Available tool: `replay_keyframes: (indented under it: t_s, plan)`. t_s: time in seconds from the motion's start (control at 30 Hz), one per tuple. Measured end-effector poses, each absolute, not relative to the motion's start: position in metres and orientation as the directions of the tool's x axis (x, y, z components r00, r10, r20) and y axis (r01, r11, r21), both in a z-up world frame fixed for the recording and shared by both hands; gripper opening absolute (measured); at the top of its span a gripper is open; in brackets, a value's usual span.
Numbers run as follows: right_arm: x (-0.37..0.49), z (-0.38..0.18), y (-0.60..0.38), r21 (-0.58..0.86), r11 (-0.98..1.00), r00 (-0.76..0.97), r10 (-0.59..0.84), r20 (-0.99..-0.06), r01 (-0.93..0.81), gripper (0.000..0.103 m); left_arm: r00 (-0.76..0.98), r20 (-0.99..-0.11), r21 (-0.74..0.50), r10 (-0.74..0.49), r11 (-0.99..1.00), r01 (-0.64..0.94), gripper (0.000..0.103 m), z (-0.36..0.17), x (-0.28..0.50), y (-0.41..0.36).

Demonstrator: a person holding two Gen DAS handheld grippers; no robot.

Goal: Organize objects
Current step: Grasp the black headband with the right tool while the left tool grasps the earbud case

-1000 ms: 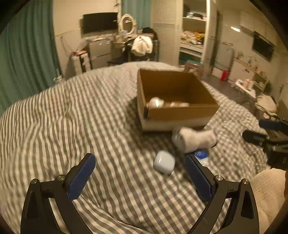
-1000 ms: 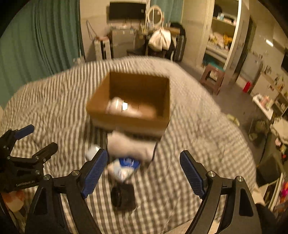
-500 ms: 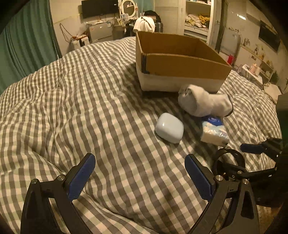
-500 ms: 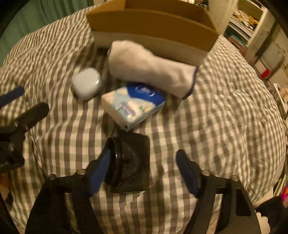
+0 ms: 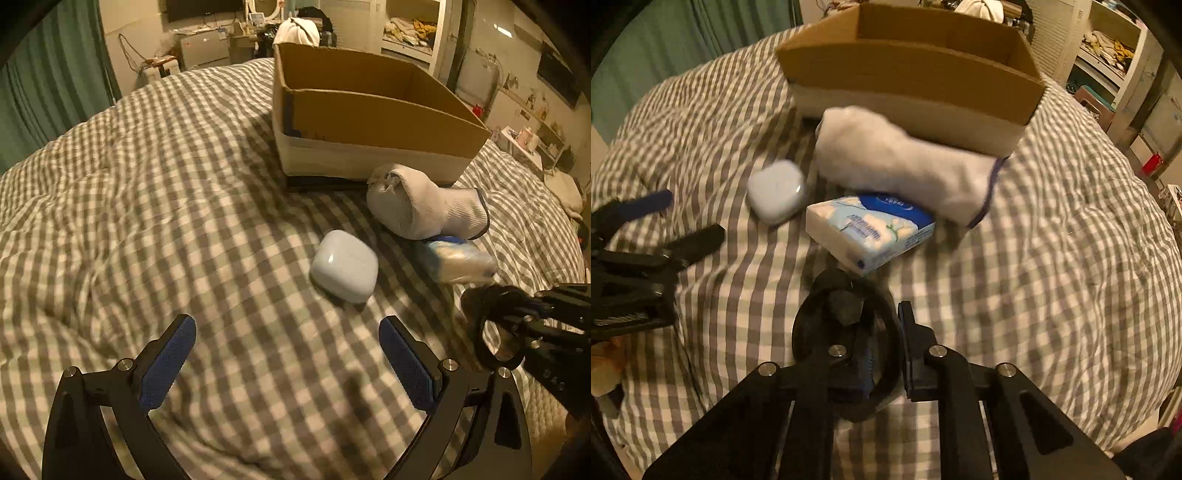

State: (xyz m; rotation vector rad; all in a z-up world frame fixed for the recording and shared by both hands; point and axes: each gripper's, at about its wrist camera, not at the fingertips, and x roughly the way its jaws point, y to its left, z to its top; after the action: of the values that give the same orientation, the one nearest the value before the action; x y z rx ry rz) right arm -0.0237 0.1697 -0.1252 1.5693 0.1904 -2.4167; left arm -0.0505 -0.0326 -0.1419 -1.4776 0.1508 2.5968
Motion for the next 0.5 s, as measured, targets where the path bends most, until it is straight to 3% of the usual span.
replay_keyframes:
  t_s: [0.37, 0.47, 0.5]
  plan:
    - [-0.042, -0.104, 0.196, 0.044, -0.970, -0.462, -0.155, -0.873, 0.241, 0.009, -0.458, -0.887, 0.043, 0.065, -0.974, -0.221, 0.102, -0.171, -0.092, 0.001]
    - [-0.045, -0.106, 0.198, 0.058, -0.970, -0.459, -0.164, -0.873, 0.237, 0.009, -0.467, -0.883, 0.067, 0.047, -0.972, -0.225, 0.097, -0.177, -0.100, 0.008]
    - [-0.046, -0.107, 0.198, 0.057, -0.970, -0.459, -0.163, -0.873, 0.236, 0.009, -0.472, -0.881, 0.075, 0.039, -0.972, -0.221, 0.090, -0.178, -0.101, 0.009]
